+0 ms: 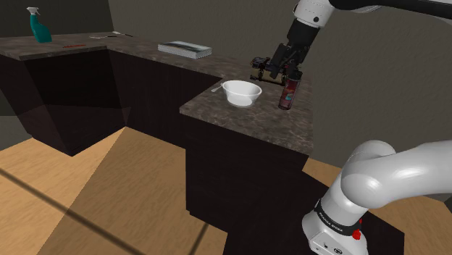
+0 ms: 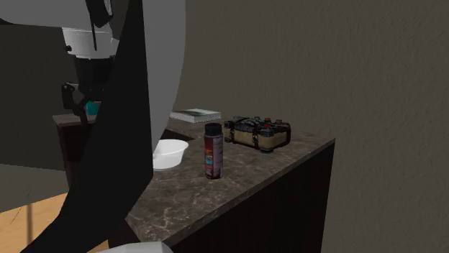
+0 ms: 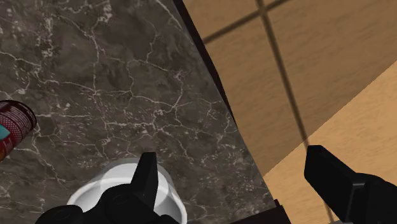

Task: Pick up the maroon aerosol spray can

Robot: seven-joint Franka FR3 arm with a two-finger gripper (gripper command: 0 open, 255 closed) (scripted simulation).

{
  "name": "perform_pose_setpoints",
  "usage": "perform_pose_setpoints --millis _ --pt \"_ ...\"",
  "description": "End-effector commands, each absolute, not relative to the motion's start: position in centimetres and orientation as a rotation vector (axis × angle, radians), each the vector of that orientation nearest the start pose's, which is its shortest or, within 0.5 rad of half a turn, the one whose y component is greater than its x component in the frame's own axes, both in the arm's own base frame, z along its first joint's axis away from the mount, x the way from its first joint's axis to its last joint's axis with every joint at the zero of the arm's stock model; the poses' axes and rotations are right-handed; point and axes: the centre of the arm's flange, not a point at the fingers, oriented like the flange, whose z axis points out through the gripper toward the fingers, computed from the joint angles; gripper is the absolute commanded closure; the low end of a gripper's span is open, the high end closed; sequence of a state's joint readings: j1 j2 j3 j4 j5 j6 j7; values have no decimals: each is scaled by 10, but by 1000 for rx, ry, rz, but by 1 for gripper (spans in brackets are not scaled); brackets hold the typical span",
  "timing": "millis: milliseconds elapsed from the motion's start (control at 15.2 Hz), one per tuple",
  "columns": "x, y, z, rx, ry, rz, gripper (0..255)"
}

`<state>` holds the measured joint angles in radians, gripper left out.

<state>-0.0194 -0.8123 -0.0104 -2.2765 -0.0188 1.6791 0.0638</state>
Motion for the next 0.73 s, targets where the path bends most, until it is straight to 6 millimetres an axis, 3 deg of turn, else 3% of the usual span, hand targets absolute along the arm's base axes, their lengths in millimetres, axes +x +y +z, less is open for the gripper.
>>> perform_pose_setpoints --millis 0,660 --pt "309 -12 647 -3127 143 -338 0" --pt "347 -139 638 -3139 238 -242 0"
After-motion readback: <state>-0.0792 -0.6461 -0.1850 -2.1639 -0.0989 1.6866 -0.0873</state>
